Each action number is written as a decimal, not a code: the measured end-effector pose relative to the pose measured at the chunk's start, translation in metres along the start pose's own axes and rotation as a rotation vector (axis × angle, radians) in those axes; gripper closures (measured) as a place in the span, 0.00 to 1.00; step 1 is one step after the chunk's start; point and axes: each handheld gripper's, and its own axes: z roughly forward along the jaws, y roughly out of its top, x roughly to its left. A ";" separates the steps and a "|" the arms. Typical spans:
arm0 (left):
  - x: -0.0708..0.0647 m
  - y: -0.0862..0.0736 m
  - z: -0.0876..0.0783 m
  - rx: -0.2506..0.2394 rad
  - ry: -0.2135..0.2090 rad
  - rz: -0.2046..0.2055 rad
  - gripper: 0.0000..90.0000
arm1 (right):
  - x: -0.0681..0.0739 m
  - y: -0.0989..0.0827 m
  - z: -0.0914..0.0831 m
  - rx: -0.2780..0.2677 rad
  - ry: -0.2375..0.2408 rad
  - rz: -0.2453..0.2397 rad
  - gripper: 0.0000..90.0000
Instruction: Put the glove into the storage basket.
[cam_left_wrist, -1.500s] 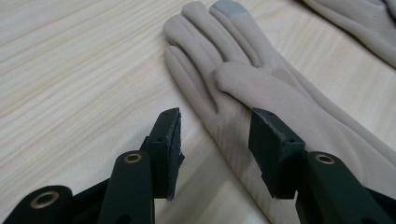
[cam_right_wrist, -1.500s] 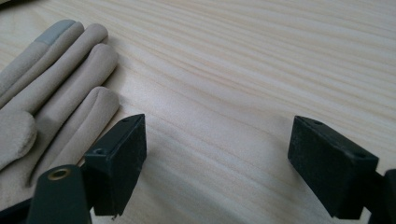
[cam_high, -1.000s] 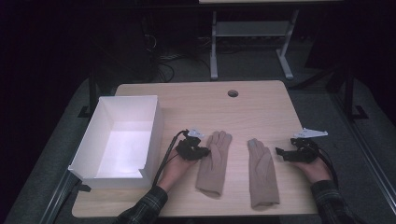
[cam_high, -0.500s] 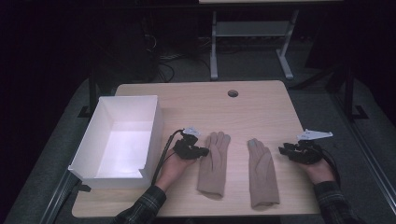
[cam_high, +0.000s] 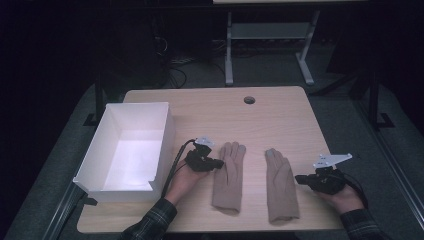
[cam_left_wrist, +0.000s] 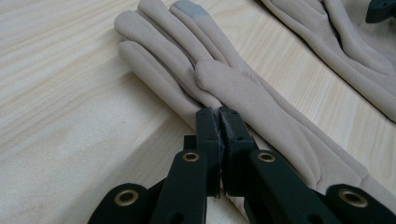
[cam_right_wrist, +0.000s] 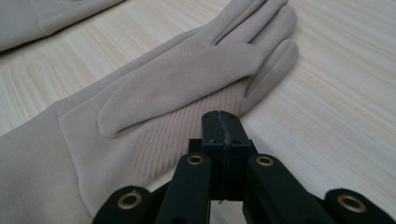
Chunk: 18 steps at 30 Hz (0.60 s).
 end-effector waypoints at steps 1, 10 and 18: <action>0.000 0.000 0.000 0.002 0.002 0.004 0.97 | 0.001 0.001 0.002 0.005 0.007 0.009 1.00; -0.002 0.000 -0.001 0.018 0.006 0.029 0.97 | 0.003 0.008 0.014 0.017 0.033 -0.007 1.00; -0.006 0.000 -0.002 0.012 -0.009 0.030 0.97 | 0.013 0.020 0.026 0.018 0.060 -0.049 1.00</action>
